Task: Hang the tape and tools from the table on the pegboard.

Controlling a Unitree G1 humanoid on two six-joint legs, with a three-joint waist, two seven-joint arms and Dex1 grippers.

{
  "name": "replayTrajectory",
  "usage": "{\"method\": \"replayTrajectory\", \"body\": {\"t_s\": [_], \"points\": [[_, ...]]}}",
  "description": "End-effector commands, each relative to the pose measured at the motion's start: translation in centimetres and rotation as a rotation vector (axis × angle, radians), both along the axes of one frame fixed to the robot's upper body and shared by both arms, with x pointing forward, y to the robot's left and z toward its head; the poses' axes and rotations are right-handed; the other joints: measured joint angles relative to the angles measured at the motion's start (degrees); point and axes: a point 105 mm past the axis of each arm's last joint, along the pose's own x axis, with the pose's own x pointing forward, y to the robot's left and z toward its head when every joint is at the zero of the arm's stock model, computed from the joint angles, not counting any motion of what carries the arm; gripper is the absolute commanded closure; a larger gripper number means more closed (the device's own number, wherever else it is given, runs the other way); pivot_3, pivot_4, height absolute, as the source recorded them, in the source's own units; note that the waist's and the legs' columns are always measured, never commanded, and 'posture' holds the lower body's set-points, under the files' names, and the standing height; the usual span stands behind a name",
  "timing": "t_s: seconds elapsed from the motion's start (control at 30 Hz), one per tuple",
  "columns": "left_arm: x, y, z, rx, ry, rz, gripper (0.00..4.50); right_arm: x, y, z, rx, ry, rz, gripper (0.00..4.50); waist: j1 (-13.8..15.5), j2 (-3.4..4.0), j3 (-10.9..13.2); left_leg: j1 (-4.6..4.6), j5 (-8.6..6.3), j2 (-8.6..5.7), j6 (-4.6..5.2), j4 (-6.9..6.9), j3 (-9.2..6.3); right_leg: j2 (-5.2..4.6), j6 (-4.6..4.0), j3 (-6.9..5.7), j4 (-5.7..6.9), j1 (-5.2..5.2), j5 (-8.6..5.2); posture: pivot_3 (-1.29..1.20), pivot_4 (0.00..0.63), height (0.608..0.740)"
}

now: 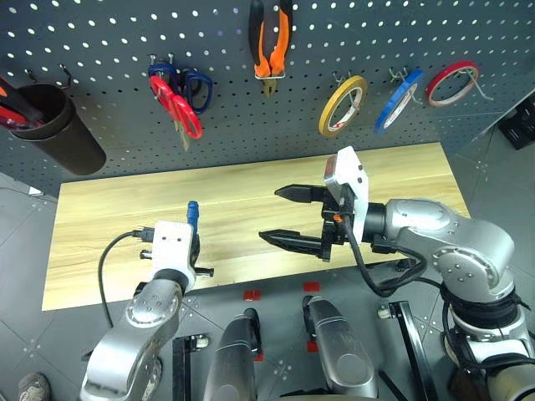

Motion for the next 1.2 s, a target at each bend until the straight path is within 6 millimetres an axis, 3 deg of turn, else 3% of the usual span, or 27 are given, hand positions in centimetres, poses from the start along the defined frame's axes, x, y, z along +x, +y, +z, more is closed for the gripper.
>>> {"method": "replayTrajectory", "body": {"t_s": [0.03,0.13,0.37,0.5,0.57,0.83,1.03,1.2], "points": [[-1.9,-0.1,4.8,0.106,-0.232,-0.013,4.08,-2.1,0.5,1.6,0.065,-0.078,0.108,0.00,0.05,0.00,0.00,0.00,0.00,0.00,0.00,0.00,-0.01,-0.01,-0.01,-0.01,0.00,0.00,0.00,-0.33,0.396,0.740],[-3.3,1.3,8.3,0.205,-0.361,0.015,4.08,-2.6,0.4,2.5,0.106,-0.088,0.146,0.00,0.28,0.00,0.00,-0.01,0.00,0.01,0.01,0.01,-0.01,-0.02,-0.05,-0.02,0.01,-0.01,0.01,-0.31,0.391,0.740],[-2.5,3.4,17.3,0.425,-0.648,0.034,4.08,-1.9,0.7,3.1,0.141,-0.097,0.171,0.00,2.35,0.01,-0.02,0.01,0.22,0.01,-0.04,0.02,-0.04,0.02,-0.25,-0.17,0.12,-0.04,0.12,-0.24,0.360,0.740],[-2.0,4.2,21.5,0.421,-0.772,0.081,4.08,-1.2,1.1,3.7,0.165,-0.108,0.174,0.00,3.15,-0.03,-0.05,-0.01,0.25,-0.02,-0.09,0.03,0.00,0.02,-0.24,-0.18,0.13,-0.07,0.14,-0.22,0.343,0.740],[-1.3,4.8,23.6,0.331,-0.838,0.123,4.08,-0.9,1.4,4.4,0.186,-0.122,0.172,0.00,3.31,-0.10,-0.09,-0.08,0.32,-0.02,-0.20,0.05,-0.04,0.02,-0.25,-0.28,0.15,-0.13,0.14,-0.22,0.334,0.740],[2.3,7.1,25.3,0.082,-0.910,0.154,4.08,0.1,1.8,5.3,0.228,-0.156,0.129,0.00,3.40,-0.32,-0.29,-0.12,0.48,-0.02,-0.48,0.11,-0.06,0.01,-0.24,-0.38,0.20,-0.17,0.18,-0.25,0.321,0.740],[2.9,8.5,24.6,0.075,-0.913,0.187,4.08,0.1,1.7,5.6,0.235,-0.162,0.114,0.00,2.90,-0.32,-0.29,-0.12,0.49,-0.01,-0.49,0.14,0.05,-0.05,-0.27,-0.42,0.20,-0.23,0.20,-0.28,0.322,0.740],[2.1,8.7,24.1,0.023,-0.948,0.204,4.08,0.0,1.6,5.5,0.222,-0.162,0.109,0.00,2.97,-0.33,-0.30,-0.12,0.49,-0.01,-0.49,0.20,0.08,-0.10,-0.28,-0.48,0.23,-0.22,0.21,-0.28,0.322,0.740]]}}
